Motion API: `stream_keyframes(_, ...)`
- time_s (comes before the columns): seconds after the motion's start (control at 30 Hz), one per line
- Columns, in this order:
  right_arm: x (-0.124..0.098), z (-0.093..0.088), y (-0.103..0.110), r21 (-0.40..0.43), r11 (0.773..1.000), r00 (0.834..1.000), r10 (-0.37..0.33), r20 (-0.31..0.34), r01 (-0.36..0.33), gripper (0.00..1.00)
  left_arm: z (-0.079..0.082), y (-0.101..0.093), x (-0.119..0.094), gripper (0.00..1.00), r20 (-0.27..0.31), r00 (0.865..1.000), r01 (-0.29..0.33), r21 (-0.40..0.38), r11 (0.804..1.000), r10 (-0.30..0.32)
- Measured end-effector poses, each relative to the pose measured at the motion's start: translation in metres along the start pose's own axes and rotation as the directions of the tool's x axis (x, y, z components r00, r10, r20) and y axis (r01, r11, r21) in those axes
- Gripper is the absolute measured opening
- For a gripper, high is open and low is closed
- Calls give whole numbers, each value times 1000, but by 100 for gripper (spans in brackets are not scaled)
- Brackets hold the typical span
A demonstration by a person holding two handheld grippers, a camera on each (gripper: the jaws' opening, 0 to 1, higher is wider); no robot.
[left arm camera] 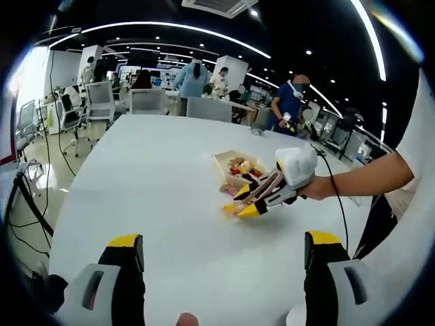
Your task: Place the target food into the container with the food tongs after gripping and lifting it, then release it inside without dropping or visibly crushing the food.
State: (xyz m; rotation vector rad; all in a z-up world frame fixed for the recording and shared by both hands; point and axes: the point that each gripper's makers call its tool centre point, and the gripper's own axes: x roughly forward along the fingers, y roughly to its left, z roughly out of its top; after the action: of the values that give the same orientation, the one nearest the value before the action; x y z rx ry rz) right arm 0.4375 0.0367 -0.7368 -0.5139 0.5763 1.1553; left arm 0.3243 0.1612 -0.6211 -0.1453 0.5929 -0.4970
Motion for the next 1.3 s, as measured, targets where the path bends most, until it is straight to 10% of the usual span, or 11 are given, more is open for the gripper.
stream_keyframes(0.67,-10,7,-1,154,985,997,-74,-31,78,19,9,-9,1,99,24,999,24,25,999,-24)
stream_keyframes(1.0,-112,19,4,457,861,951,-295,96,222,20,17,-54,28,99,43,980,192,74,979,-196)
stream_keyframes(1.3,-197,9,16,587,726,850,-514,114,360,21,33,-113,73,99,3,919,388,154,909,-393)
